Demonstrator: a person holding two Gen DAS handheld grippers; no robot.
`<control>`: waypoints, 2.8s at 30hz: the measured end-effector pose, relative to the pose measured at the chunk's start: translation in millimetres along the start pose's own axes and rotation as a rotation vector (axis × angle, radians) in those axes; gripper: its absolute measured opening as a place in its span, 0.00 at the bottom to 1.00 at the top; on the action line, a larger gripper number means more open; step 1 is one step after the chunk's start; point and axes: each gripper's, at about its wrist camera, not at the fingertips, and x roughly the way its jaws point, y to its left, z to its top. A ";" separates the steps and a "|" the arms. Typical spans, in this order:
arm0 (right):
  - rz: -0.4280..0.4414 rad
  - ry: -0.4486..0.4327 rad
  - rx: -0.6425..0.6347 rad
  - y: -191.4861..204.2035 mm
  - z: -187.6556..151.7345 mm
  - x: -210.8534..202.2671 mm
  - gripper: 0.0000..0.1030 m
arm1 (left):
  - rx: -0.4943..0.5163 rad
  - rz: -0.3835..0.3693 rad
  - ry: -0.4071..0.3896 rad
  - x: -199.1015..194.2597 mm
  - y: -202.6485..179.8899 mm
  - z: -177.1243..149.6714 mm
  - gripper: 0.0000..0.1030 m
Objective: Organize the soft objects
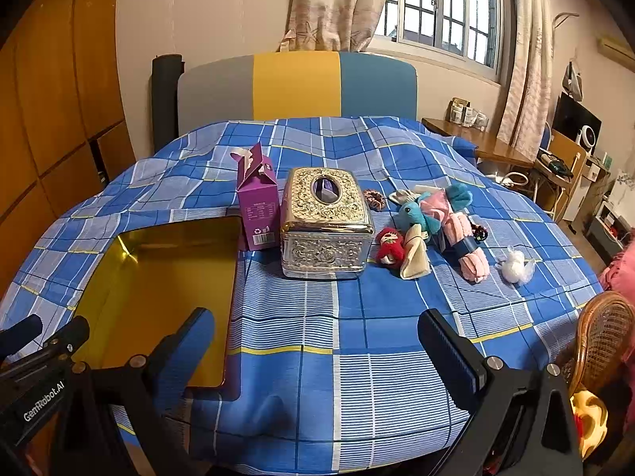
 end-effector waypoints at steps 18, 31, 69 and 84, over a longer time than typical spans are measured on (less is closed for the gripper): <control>0.000 0.010 -0.004 2.7 -0.7 4.8 1.00 | 0.010 -0.002 -0.002 -2.3 -2.0 -0.3 0.68; -0.001 0.021 0.004 -0.7 -1.0 7.8 1.00 | 0.022 0.002 0.012 1.3 -5.7 -2.6 0.68; -0.001 0.052 0.052 -24.5 -7.3 25.6 1.00 | 0.071 -0.024 0.081 21.8 -32.1 -7.1 0.68; -0.149 0.170 0.204 -152.4 -44.1 99.0 1.00 | 0.271 -0.339 0.294 61.8 -128.6 -35.1 0.68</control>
